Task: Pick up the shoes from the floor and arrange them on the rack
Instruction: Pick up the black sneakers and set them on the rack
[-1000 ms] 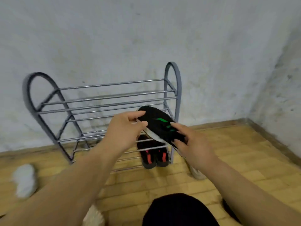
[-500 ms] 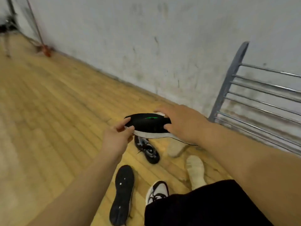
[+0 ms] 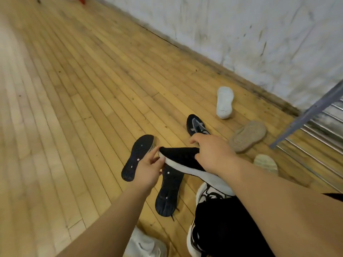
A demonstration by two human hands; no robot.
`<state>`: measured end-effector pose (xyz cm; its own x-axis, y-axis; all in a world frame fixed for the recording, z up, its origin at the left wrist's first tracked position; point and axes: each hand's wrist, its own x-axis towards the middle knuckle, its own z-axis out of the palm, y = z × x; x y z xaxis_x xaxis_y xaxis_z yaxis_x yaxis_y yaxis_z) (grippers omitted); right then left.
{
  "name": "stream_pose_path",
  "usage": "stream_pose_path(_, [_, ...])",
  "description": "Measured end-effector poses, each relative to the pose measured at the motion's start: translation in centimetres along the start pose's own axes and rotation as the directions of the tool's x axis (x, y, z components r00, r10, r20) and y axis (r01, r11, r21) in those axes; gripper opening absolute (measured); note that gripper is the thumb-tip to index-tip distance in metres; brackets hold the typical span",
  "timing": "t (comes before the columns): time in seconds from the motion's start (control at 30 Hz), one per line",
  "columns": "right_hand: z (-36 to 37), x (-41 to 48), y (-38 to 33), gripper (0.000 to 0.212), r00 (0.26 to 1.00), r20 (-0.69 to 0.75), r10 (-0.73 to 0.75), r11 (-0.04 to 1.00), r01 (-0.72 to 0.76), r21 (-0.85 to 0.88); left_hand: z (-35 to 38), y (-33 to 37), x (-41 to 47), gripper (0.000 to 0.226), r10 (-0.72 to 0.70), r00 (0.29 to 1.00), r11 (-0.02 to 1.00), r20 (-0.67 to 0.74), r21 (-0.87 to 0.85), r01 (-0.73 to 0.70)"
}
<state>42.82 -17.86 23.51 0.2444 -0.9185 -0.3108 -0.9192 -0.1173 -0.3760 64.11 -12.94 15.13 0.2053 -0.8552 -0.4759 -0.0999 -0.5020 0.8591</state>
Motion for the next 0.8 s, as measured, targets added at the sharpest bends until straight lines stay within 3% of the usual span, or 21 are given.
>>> stream_pose_path(0.1, [0.4, 1.0, 0.5, 0.054, 0.998, 0.015, 0.063, 0.998, -0.063, -0.027, 0.1, -2.7, 0.9, 0.06, -0.009, 0.999, 0.98, -0.051, 0.2, 0.019])
stream_pose_path(0.27, [1.1, 1.4, 1.3, 0.057, 0.994, 0.03, 0.101, 0.995, -0.101, 0.002, 1.0, -8.1, 1.8, 0.076, -0.047, 0.999, 0.878, -0.018, 0.475, 0.05])
stream_pose_path(0.47, [1.5, 1.9, 1.7, 0.057, 0.987, 0.017, 0.159, 0.986, -0.16, 0.042, 0.7, -11.0, 3.0, 0.085, -0.061, 0.998, 0.794, -0.02, 0.605, 0.061])
stream_pose_path(0.6, [1.7, 2.4, 1.5, 0.054, 0.983, -0.014, 0.182, 0.982, -0.182, 0.042, 2.0, -12.5, 2.3, 0.088, -0.078, 0.989, 0.738, 0.122, 0.675, -0.025])
stream_pose_path(0.8, [1.7, 3.1, 1.1, 0.049, 0.974, -0.076, 0.215, 0.976, -0.211, 0.056, 5.3, -14.5, 1.5, 0.115, -0.067, 0.99, 0.471, 0.126, 0.878, -0.08])
